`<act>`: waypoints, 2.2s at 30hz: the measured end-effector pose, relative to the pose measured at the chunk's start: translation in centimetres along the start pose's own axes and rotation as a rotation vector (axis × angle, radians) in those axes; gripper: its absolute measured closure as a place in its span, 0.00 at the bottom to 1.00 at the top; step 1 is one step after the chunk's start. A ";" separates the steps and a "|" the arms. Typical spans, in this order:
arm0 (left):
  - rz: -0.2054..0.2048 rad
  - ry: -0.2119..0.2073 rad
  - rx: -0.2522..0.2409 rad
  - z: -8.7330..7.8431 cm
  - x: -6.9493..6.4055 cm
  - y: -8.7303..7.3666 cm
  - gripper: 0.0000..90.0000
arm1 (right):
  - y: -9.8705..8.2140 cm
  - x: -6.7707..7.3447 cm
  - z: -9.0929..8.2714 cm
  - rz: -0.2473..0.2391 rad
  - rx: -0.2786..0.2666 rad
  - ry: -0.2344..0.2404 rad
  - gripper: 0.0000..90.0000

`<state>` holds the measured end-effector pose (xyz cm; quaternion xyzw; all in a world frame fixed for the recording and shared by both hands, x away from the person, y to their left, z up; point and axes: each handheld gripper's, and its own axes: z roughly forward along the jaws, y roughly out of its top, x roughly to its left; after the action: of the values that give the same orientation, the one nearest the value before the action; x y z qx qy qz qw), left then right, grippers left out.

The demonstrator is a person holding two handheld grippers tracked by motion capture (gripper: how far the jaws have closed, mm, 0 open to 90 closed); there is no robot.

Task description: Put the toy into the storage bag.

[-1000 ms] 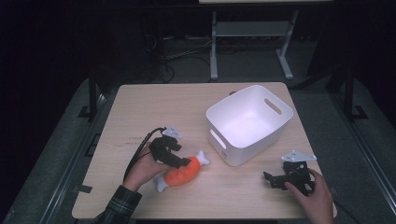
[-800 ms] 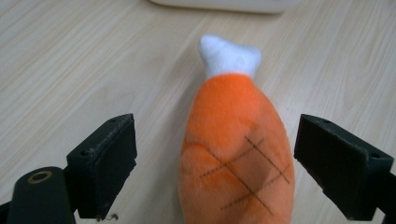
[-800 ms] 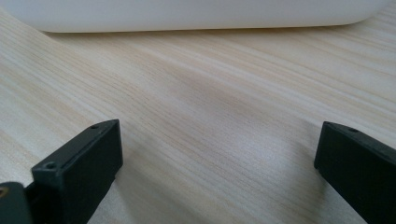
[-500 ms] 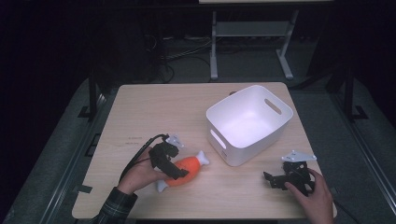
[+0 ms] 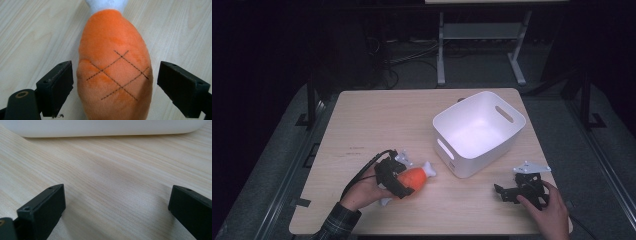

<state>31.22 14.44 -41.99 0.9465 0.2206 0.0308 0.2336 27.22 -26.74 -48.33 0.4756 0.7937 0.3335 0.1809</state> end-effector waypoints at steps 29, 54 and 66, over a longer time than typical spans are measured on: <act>0.026 -0.004 0.070 2.5 0.0 -0.1 0.15 | 0.0 0.0 0.0 0.000 0.000 0.000 0.01; 0.002 -0.039 0.018 0.9 0.4 0.1 0.22 | 0.0 0.0 0.0 0.000 0.000 0.000 0.01; -0.003 -0.028 -0.029 -1.0 1.0 0.5 0.22 | 0.0 0.0 0.0 0.000 0.000 0.000 0.01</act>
<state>32.18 14.89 -40.95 0.9430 0.2185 0.0206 0.2504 27.22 -26.75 -48.33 0.4755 0.7937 0.3334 0.1809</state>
